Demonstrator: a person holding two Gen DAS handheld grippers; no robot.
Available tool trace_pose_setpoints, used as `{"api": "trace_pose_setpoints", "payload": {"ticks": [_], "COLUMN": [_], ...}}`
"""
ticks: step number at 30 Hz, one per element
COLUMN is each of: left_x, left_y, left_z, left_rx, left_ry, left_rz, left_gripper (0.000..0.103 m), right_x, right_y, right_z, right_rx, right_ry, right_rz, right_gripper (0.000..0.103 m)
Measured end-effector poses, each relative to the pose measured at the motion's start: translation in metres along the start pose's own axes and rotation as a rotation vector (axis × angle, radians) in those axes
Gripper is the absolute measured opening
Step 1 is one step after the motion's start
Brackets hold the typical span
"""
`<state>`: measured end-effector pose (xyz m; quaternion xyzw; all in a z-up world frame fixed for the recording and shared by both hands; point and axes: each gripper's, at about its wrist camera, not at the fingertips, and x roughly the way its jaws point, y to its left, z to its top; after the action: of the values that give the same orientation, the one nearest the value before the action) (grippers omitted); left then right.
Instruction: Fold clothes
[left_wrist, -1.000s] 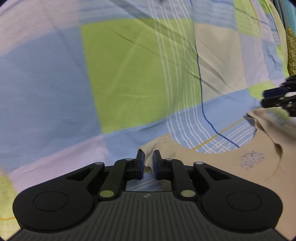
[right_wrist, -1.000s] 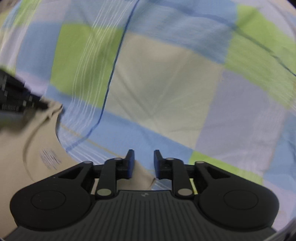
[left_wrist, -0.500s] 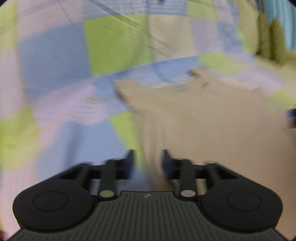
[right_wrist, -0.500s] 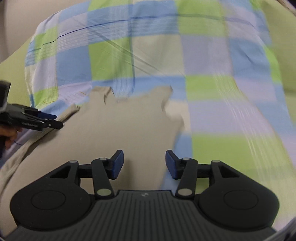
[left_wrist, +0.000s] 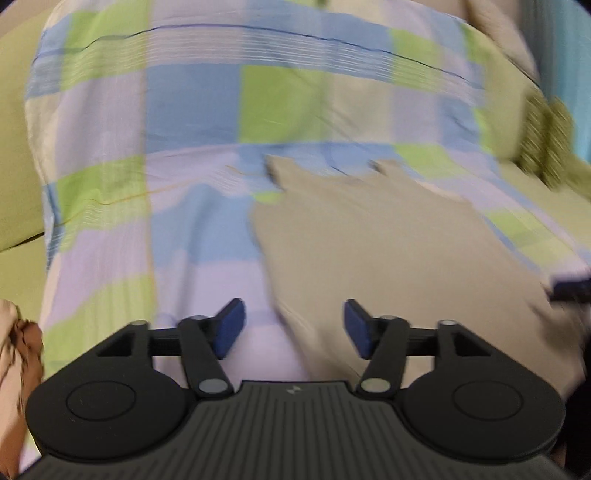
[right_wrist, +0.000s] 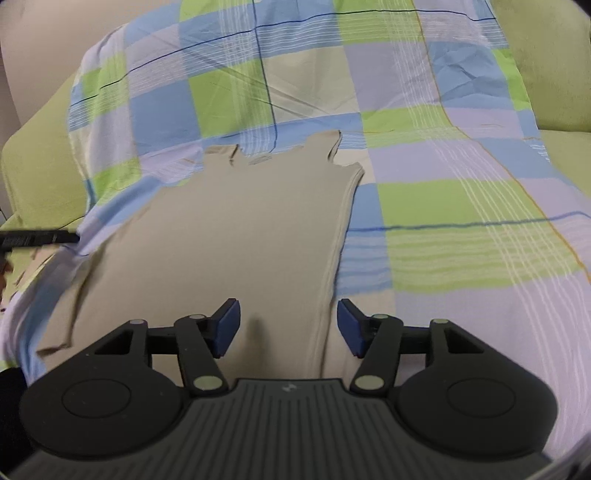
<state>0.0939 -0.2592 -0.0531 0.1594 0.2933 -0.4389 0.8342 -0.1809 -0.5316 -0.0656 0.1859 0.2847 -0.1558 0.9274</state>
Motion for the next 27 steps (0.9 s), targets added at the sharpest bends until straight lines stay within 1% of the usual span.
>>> {"api": "trace_pose_setpoints", "payload": {"ticks": [2, 3, 4, 5, 6, 7, 8, 9, 12, 15, 17, 18, 19, 21, 23, 24, 25, 26, 27], "left_x": [-0.005, -0.004, -0.003, 0.000, -0.002, -0.007, -0.014, -0.018, -0.038, -0.050, -0.047, -0.044, -0.039, -0.029, -0.025, -0.026, -0.027, -0.029, -0.030], "left_y": [-0.034, -0.041, -0.049, -0.061, -0.066, -0.066, -0.063, -0.057, -0.036, -0.031, -0.027, -0.025, -0.024, -0.022, -0.020, -0.019, -0.019, -0.018, -0.016], "left_z": [-0.019, -0.023, -0.029, -0.037, -0.043, -0.048, -0.051, -0.052, -0.052, -0.052, -0.051, -0.051, -0.051, -0.052, -0.055, -0.056, -0.057, -0.057, -0.057], "left_rx": [0.050, 0.068, 0.098, 0.179, 0.244, 0.272, 0.281, 0.262, 0.131, 0.102, 0.049, 0.034, 0.023, 0.031, 0.030, 0.021, 0.018, 0.010, -0.006], "left_ry": [0.030, 0.044, 0.059, 0.079, 0.078, 0.071, 0.066, 0.066, 0.074, 0.052, 0.059, 0.067, 0.077, 0.101, 0.108, 0.107, 0.108, 0.110, 0.110], "left_rz": [-0.009, -0.005, 0.015, 0.102, 0.181, 0.230, 0.292, 0.314, 0.350, 0.300, 0.211, 0.195, 0.180, 0.180, 0.173, 0.162, 0.154, 0.144, 0.136], "left_gripper": [0.077, 0.077, 0.077, 0.076, 0.076, 0.077, 0.077, 0.077, 0.074, 0.074, 0.074, 0.072, 0.065, 0.050, 0.047, 0.042, 0.036, 0.032, 0.025], "right_x": [-0.009, -0.013, -0.016, -0.020, -0.023, -0.027, -0.029, -0.034, -0.047, -0.055, -0.055, -0.055, -0.055, -0.054, -0.053, -0.051, -0.050, -0.048, -0.045], "right_y": [0.003, 0.003, 0.004, 0.005, 0.006, 0.007, 0.009, 0.012, 0.018, 0.024, 0.019, 0.016, 0.012, 0.006, -0.001, -0.005, -0.008, -0.012, -0.016], "right_z": [-0.009, -0.013, -0.017, -0.020, -0.024, -0.027, -0.030, -0.033, -0.045, -0.058, -0.065, -0.068, -0.071, -0.077, -0.079, -0.080, -0.081, -0.083, -0.086], "right_rx": [0.001, 0.006, 0.009, 0.009, 0.009, 0.010, 0.006, -0.005, -0.038, -0.050, 0.016, 0.053, 0.090, 0.165, 0.219, 0.245, 0.271, 0.297, 0.322], "right_ry": [0.009, 0.012, 0.014, 0.017, 0.020, 0.022, 0.024, 0.029, 0.047, 0.077, 0.076, 0.074, 0.071, 0.066, 0.063, 0.062, 0.060, 0.059, 0.059], "right_rz": [-0.006, -0.010, -0.013, -0.017, -0.020, -0.024, -0.027, -0.031, -0.039, -0.030, -0.007, 0.005, 0.016, 0.040, 0.046, 0.047, 0.049, 0.058, 0.071], "right_gripper": [0.060, 0.061, 0.061, 0.062, 0.062, 0.062, 0.062, 0.062, 0.061, 0.061, 0.061, 0.060, 0.060, 0.057, 0.057, 0.055, 0.051, 0.039, 0.026]}}
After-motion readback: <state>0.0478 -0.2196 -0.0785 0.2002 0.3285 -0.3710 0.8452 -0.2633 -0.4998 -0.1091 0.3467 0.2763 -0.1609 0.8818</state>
